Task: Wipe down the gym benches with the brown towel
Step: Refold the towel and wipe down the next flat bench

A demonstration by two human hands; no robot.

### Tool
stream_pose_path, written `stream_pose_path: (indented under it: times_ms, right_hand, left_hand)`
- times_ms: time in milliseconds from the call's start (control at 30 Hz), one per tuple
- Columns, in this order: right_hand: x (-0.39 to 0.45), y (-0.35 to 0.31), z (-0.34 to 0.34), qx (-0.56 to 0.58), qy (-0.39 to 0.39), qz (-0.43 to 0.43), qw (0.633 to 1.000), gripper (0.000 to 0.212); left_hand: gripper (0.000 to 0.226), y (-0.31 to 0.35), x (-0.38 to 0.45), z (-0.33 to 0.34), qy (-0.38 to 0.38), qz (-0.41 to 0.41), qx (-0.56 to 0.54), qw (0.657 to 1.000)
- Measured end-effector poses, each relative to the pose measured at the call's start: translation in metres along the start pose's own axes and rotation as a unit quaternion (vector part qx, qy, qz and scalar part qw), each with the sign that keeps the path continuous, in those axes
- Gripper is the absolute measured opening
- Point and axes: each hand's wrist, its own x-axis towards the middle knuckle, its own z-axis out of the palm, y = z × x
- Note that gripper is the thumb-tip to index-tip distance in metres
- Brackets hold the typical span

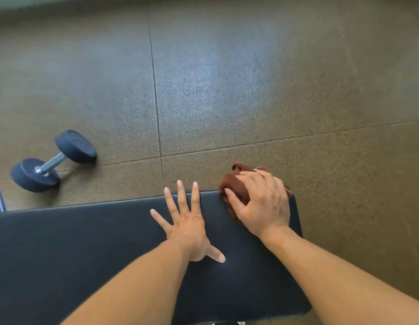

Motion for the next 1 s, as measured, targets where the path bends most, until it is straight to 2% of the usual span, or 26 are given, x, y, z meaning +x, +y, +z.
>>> stream_pose_path:
  times_ms: [167,633,800,1000]
  right_hand:
    - [0.003,-0.003,0.003,-0.009,0.015,-0.006,1.0,0.041]
    - [0.005,-0.007,0.003,-0.062,-0.009,-0.006,0.998,0.042]
    - [0.004,-0.005,0.003,-0.032,-0.021,-0.056,0.998,0.049]
    - [-0.016,0.005,-0.001,-0.03,-0.04,-0.123,0.991,0.052]
  left_hand:
    - [0.18,-0.004,0.001,0.001,0.003,0.014,-0.01,1.0]
    - [0.181,-0.009,0.006,0.011,0.043,0.039,-0.015,0.998]
    - [0.18,-0.009,0.006,0.013,0.057,0.034,-0.016,0.998]
    - [0.179,-0.012,0.001,0.02,0.112,0.037,-0.013,0.993]
